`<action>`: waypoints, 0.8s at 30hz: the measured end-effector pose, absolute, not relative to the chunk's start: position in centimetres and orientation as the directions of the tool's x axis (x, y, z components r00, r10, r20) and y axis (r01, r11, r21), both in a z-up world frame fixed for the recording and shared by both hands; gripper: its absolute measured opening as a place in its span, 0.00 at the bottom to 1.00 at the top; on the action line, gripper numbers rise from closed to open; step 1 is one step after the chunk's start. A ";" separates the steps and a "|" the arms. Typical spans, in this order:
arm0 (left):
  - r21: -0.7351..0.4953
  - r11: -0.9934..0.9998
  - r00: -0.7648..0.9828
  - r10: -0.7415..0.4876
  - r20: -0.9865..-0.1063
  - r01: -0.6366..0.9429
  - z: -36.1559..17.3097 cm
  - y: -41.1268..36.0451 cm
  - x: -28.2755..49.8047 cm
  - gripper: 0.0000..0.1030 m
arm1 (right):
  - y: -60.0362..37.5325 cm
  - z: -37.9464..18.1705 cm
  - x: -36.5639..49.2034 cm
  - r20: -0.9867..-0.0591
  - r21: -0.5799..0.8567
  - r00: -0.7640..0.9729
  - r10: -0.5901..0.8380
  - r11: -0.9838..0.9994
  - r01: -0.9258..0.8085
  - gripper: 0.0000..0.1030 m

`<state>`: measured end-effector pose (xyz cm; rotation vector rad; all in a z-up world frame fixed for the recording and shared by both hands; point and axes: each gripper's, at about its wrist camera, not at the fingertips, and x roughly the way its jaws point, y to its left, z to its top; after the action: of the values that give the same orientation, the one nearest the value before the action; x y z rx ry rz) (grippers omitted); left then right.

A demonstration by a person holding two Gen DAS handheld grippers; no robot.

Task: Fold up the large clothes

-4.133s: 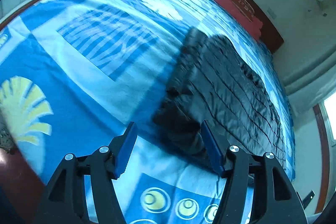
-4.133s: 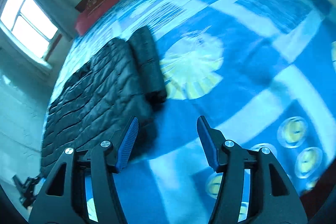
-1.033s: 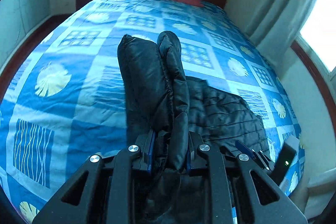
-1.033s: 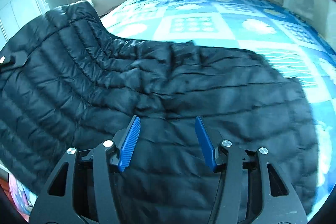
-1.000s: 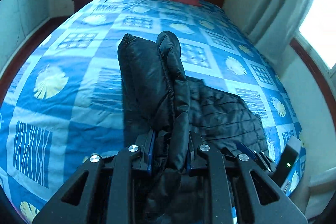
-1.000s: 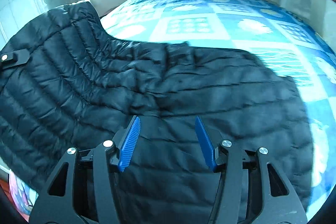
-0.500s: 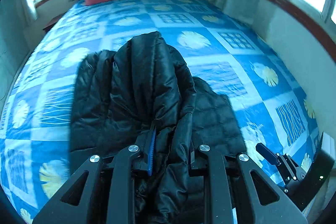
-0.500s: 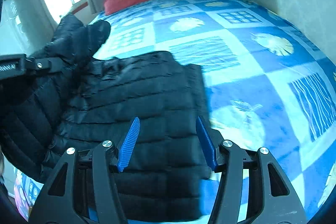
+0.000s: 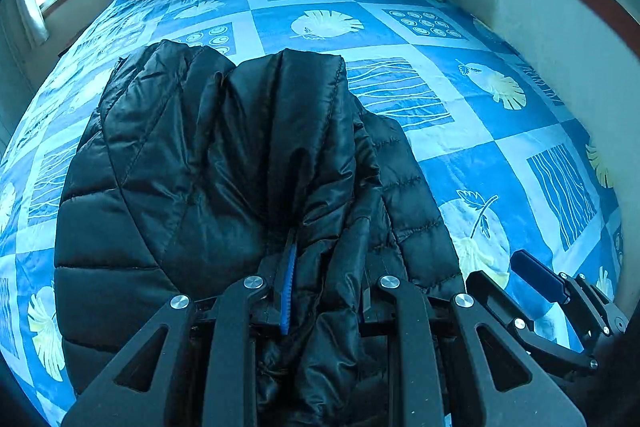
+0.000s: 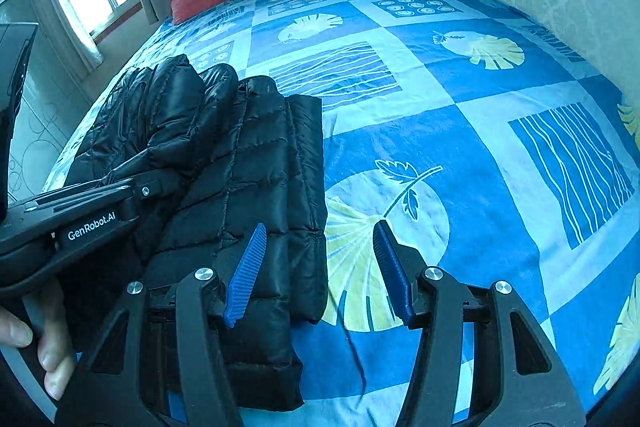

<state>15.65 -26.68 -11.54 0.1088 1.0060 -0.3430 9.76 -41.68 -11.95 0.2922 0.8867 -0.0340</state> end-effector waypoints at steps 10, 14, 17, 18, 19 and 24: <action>-0.074 0.938 0.509 -0.249 -0.824 0.339 -9.5 -26.9 13.8 0.25 | -42.1 -11.7 9.2 -0.772 0.214 0.633 0.060 0.962 0.169 0.54; -0.101 0.935 0.532 -0.280 -0.799 0.340 -7.5 -26.5 12.5 0.33 | -42.2 -11.4 8.7 -0.771 0.199 0.635 0.042 0.964 0.178 0.54; -0.126 0.928 0.550 -0.313 -0.774 0.350 -5.8 -26.5 11.9 0.39 | -42.2 -11.1 8.3 -0.771 0.185 0.637 0.027 0.965 0.184 0.54; -0.131 0.924 0.550 -0.322 -0.770 0.359 -5.4 -26.6 11.7 0.39 | -42.2 -10.9 8.1 -0.770 0.184 0.638 0.022 0.965 0.188 0.54; -0.138 0.919 0.547 -0.334 -0.768 0.369 -5.0 -26.7 11.5 0.40 | -42.2 -10.7 7.9 -0.768 0.185 0.640 0.020 0.964 0.192 0.54; -0.168 0.892 0.558 -0.400 -0.727 0.419 -2.6 -25.8 9.7 0.40 | -41.4 -9.2 7.2 -0.752 0.182 0.660 0.015 0.966 0.186 0.54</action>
<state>9.74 -25.80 -2.59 0.0251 0.8508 -0.4830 7.15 -41.40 -9.20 0.2530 0.8474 -0.0981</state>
